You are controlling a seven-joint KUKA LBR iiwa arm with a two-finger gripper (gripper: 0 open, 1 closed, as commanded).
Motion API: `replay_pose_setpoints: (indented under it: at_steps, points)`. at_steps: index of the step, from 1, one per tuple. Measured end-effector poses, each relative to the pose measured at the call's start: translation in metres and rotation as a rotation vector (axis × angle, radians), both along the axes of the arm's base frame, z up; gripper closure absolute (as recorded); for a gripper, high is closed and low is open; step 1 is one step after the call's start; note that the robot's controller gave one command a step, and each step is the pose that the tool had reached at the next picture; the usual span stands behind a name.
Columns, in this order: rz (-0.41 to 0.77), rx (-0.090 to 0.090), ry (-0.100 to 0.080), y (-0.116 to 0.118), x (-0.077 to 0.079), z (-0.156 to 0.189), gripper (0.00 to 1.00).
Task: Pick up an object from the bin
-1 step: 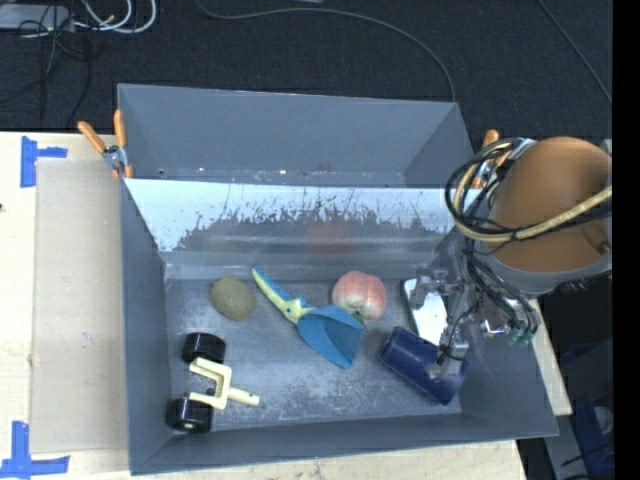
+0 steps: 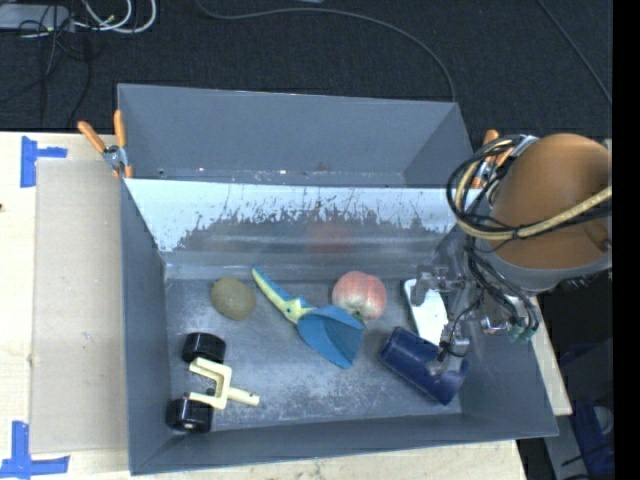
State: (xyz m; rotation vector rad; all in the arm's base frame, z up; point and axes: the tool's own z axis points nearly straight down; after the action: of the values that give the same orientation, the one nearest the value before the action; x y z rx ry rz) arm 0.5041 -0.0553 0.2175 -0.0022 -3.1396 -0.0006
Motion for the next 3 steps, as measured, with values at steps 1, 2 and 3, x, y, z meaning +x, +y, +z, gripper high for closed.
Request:
replay_pose_setpoints:
  at_steps: [1,2,3]
  points:
    - [-0.082,0.000,0.001,-0.034,-0.016,-0.073,0.00]
    - [-0.079,0.001,0.005,-0.049,-0.027,-0.082,0.00]
    - [-0.127,0.000,0.002,-0.065,-0.030,-0.071,0.00]
